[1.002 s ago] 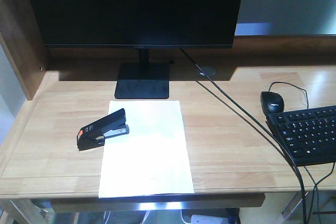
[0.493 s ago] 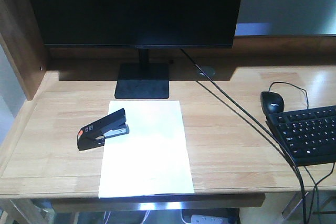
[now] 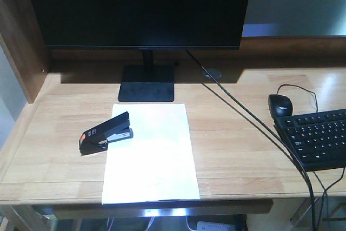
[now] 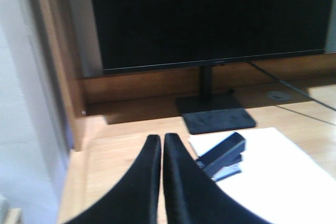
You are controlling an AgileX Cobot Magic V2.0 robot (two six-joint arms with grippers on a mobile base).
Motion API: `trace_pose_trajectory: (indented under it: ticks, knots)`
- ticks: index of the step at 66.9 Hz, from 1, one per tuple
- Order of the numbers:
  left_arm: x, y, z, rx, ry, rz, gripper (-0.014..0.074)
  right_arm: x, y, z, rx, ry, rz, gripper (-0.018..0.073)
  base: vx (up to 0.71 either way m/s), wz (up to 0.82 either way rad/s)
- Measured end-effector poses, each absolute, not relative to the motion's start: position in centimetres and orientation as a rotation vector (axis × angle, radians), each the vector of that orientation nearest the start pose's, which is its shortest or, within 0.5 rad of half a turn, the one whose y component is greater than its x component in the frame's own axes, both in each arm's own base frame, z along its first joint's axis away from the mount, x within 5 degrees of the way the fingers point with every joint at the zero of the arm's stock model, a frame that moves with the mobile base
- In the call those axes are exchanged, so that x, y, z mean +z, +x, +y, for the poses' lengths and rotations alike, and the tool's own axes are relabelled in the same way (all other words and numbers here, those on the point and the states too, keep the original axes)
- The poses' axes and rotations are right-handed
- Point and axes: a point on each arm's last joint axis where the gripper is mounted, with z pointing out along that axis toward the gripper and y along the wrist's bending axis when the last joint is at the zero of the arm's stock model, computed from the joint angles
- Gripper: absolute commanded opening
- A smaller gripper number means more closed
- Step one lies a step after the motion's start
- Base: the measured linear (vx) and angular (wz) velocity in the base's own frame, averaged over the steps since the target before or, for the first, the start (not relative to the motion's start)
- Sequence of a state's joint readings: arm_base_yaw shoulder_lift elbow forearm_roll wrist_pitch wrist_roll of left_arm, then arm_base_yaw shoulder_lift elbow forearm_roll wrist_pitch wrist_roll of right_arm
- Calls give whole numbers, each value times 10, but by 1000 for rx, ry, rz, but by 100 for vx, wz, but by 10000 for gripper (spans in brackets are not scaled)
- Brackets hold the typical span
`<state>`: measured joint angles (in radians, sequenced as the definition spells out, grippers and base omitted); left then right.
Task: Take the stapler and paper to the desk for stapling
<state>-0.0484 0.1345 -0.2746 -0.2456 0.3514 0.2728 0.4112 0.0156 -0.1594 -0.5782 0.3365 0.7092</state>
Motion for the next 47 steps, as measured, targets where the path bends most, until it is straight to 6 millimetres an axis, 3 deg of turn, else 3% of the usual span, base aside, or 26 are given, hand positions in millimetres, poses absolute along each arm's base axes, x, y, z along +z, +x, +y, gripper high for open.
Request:
trace_pose_trajectory:
  ticks: [27,47]
  knots:
    - [195,56,0,3,17,1666,-7,240,49,4,289,-67,1631,-9,0,0]
    - [190,56,0,33,28,1660,-7,240,49,4,289,-67,1631,-9,0,0]
